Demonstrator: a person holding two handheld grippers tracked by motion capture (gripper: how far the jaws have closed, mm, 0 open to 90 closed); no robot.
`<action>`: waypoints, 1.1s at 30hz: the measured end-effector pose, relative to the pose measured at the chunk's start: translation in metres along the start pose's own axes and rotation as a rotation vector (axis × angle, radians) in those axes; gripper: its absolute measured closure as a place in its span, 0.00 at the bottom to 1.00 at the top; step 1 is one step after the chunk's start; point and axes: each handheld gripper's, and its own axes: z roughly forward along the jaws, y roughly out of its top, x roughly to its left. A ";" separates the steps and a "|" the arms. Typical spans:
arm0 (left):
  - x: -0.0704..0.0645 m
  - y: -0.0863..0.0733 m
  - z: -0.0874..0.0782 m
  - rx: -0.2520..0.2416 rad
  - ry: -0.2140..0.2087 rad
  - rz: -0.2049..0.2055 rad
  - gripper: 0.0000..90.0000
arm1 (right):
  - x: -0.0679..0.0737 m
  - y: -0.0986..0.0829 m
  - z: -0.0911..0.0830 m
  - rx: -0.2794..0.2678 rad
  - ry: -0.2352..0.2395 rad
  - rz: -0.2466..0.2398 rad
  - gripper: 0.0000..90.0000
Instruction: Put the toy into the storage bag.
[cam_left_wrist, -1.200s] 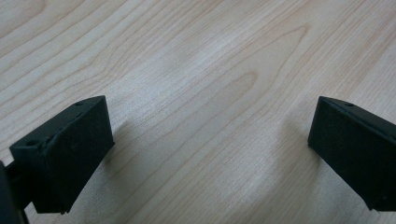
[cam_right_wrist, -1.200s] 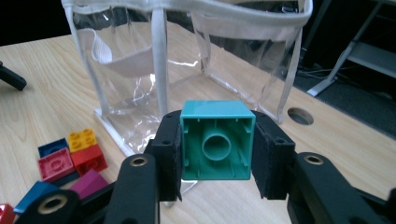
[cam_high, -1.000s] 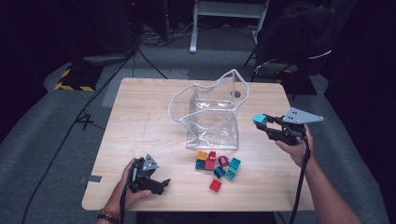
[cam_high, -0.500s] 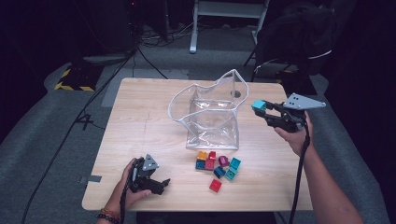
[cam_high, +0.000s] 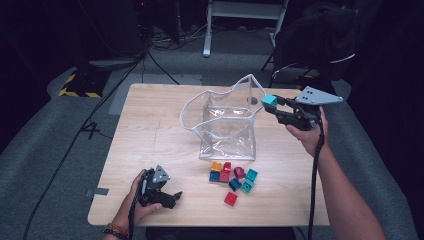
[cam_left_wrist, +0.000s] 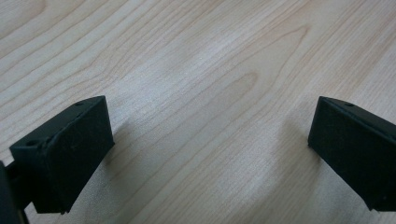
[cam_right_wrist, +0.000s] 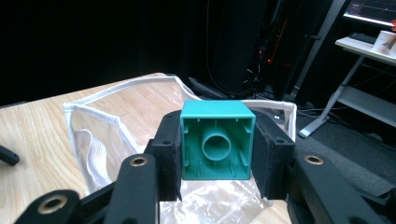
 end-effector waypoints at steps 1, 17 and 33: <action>0.000 0.000 0.000 0.000 0.000 0.000 0.00 | 0.000 0.000 0.000 0.000 0.000 0.000 0.66; 0.000 0.000 0.000 0.000 0.000 0.000 0.00 | 0.017 0.010 0.029 0.009 0.027 -0.004 0.66; 0.000 0.000 0.000 0.001 -0.001 0.000 0.00 | 0.024 0.012 0.051 0.023 0.045 0.008 0.66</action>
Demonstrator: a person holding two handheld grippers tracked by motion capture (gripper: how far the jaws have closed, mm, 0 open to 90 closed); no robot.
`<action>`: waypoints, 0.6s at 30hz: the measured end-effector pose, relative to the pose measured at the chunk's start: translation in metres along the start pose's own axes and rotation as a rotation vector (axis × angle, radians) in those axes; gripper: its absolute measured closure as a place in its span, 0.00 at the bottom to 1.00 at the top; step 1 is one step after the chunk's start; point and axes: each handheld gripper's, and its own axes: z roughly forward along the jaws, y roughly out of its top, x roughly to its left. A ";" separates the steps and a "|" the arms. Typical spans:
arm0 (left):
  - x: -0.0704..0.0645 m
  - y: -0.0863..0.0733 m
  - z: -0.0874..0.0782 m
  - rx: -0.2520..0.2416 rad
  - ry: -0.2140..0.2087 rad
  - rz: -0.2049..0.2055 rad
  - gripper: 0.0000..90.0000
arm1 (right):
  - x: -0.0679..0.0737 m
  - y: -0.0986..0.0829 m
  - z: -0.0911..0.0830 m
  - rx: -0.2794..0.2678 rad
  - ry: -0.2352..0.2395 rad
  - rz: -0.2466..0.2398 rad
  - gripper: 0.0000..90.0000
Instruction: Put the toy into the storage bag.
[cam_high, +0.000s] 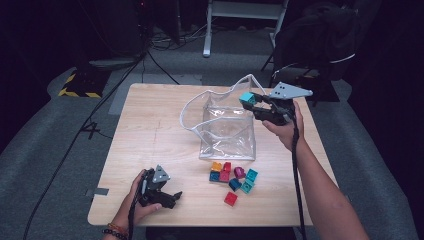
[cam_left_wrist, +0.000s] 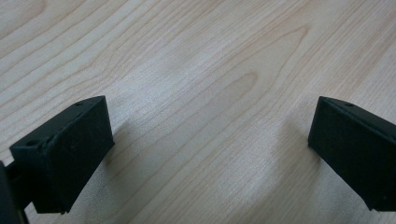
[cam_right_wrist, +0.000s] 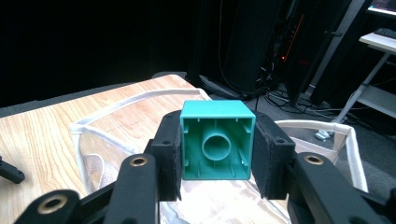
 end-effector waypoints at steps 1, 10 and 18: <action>0.000 0.000 0.000 0.000 0.000 0.000 0.00 | 0.000 0.000 0.000 0.000 0.000 0.000 0.66; 0.000 0.000 0.000 0.000 0.000 0.000 0.00 | 0.001 -0.001 0.007 0.018 -0.006 0.004 0.66; 0.000 0.000 0.000 0.000 0.000 0.000 0.00 | 0.000 -0.004 0.013 0.034 -0.015 0.021 0.66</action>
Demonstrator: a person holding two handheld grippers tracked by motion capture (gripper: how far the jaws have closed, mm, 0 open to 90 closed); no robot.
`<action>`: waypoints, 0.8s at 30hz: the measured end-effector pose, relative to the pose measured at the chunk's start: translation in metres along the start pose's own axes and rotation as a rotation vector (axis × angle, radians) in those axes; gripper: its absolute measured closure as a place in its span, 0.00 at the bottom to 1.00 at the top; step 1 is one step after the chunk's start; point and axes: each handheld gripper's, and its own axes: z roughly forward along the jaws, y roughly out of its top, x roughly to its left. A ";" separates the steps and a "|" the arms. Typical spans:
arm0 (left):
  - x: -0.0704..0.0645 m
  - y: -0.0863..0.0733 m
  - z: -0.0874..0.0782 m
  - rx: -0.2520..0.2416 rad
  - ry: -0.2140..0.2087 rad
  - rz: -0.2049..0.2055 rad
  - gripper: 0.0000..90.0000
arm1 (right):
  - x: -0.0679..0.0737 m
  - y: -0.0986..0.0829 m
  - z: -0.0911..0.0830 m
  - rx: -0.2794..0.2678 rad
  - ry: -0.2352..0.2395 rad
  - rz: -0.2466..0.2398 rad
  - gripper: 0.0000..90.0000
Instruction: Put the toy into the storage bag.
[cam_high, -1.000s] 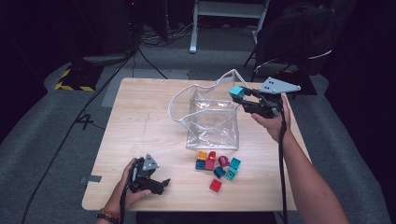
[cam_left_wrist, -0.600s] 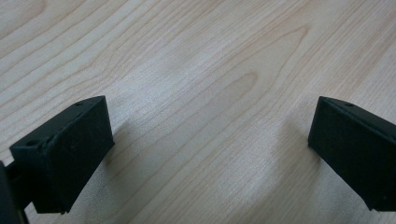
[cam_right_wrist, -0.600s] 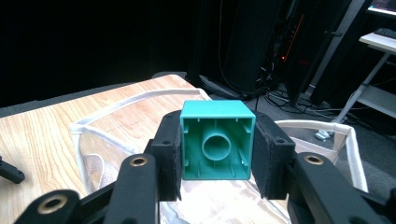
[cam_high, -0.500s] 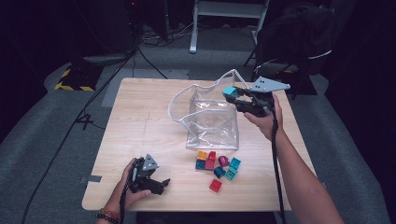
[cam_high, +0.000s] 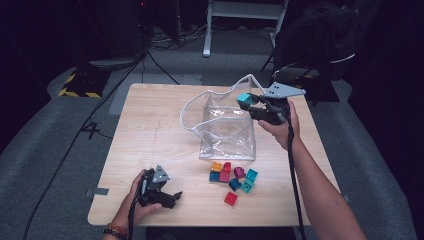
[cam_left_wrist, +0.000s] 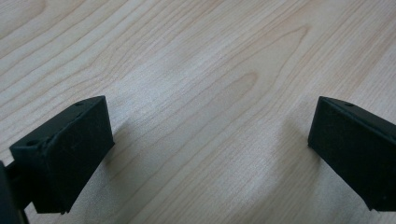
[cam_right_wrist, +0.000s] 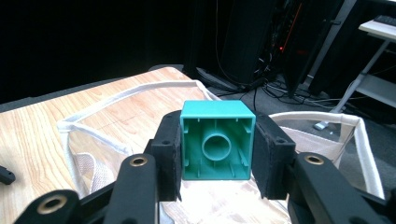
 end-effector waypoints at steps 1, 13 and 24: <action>0.000 0.000 0.000 0.000 0.000 0.000 0.00 | 0.000 -0.001 0.002 0.007 -0.012 0.007 0.63; 0.000 0.000 0.000 0.000 0.000 0.001 0.00 | -0.001 -0.005 -0.001 0.010 -0.026 0.010 0.60; 0.000 0.000 0.000 -0.001 0.001 0.000 0.00 | -0.003 -0.006 -0.010 0.001 -0.032 0.007 0.60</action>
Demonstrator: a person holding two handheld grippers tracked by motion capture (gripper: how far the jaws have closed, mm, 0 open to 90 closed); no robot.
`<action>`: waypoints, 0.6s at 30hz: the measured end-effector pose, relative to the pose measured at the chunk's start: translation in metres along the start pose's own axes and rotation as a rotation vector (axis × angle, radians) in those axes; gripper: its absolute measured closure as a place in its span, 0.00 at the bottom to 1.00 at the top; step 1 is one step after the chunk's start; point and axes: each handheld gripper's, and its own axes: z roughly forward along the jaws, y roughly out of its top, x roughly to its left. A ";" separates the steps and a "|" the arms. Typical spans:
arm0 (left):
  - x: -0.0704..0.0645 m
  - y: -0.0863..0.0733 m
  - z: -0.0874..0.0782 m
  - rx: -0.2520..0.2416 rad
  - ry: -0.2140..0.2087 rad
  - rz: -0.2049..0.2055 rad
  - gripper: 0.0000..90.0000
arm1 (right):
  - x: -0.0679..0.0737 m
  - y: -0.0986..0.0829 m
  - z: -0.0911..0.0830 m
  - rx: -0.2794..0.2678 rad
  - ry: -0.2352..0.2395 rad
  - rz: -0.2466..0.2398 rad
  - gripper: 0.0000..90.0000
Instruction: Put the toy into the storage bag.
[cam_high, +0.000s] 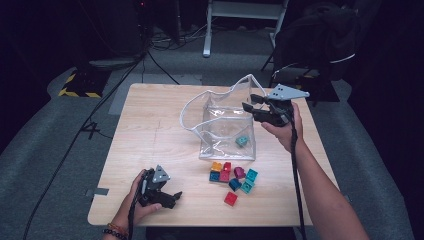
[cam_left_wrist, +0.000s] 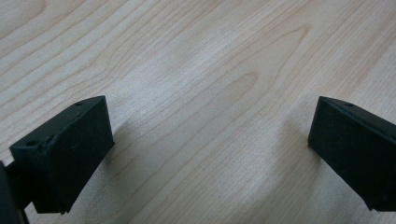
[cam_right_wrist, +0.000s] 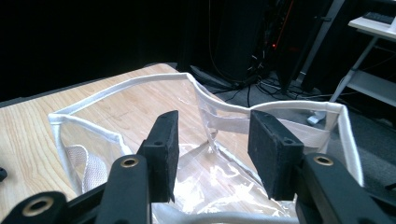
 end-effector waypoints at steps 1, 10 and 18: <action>0.000 0.000 0.000 0.000 0.000 0.000 0.00 | -0.001 0.000 -0.003 -0.005 -0.003 0.000 0.60; 0.000 0.000 0.000 0.000 0.000 0.000 0.00 | -0.004 -0.003 -0.017 -0.014 -0.014 -0.006 0.59; 0.000 0.000 0.000 0.000 0.000 0.000 0.00 | -0.008 -0.007 -0.036 -0.025 -0.026 -0.016 0.57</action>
